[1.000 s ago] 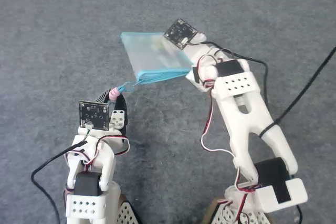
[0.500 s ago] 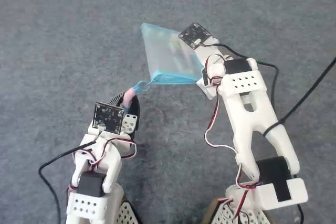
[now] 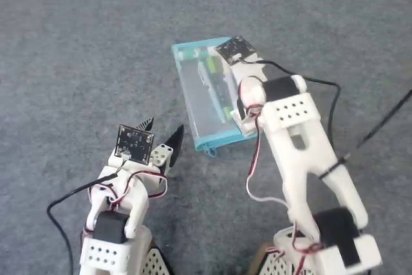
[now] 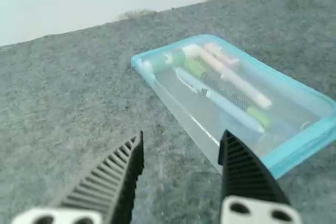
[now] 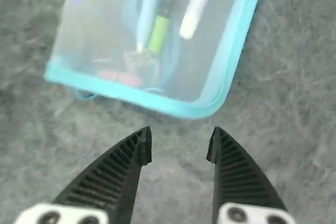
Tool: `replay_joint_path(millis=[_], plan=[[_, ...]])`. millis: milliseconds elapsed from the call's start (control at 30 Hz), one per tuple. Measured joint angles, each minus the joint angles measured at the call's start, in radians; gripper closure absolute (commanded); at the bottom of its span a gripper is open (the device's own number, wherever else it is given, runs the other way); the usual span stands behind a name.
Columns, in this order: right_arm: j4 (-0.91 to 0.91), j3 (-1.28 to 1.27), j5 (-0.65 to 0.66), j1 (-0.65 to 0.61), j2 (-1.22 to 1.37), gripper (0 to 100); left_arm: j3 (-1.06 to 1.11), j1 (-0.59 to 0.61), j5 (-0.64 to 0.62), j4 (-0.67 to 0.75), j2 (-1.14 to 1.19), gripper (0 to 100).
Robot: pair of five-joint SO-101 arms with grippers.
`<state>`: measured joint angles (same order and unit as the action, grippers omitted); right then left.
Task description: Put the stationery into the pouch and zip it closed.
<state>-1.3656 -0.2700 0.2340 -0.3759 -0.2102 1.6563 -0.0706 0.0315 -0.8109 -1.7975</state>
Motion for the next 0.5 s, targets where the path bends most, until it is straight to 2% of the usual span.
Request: replay_joint_path(millis=[200,367,500], plan=[[-0.012,-0.074,-0.020,-0.023,-0.163,82.1,0.000,0.000,0.003,0.000,0.000,78],[0.123,-0.302,-0.021,0.049,-0.361,82.1,-0.028,0.052,0.002,-0.002,0.000,78],[0.256,-0.532,-0.021,0.110,-0.502,82.1,-0.029,0.069,-0.058,0.006,-0.002,78]])
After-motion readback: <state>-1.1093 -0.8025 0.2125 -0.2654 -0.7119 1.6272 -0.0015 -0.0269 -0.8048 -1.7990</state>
